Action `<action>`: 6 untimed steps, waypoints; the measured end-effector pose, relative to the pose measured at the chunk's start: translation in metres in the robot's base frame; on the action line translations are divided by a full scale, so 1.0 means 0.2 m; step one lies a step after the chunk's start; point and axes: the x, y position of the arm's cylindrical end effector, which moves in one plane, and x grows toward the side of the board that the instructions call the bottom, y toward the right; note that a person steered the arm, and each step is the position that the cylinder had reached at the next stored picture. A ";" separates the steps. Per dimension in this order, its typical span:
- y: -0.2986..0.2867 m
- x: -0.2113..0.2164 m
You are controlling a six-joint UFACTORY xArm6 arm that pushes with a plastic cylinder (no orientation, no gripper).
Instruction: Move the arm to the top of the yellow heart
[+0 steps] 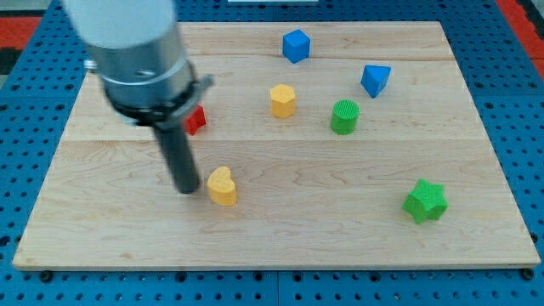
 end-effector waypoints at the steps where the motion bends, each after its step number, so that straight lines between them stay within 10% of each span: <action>1: 0.38 0.00; 3: 0.94 0.04; 6: 0.51 -0.26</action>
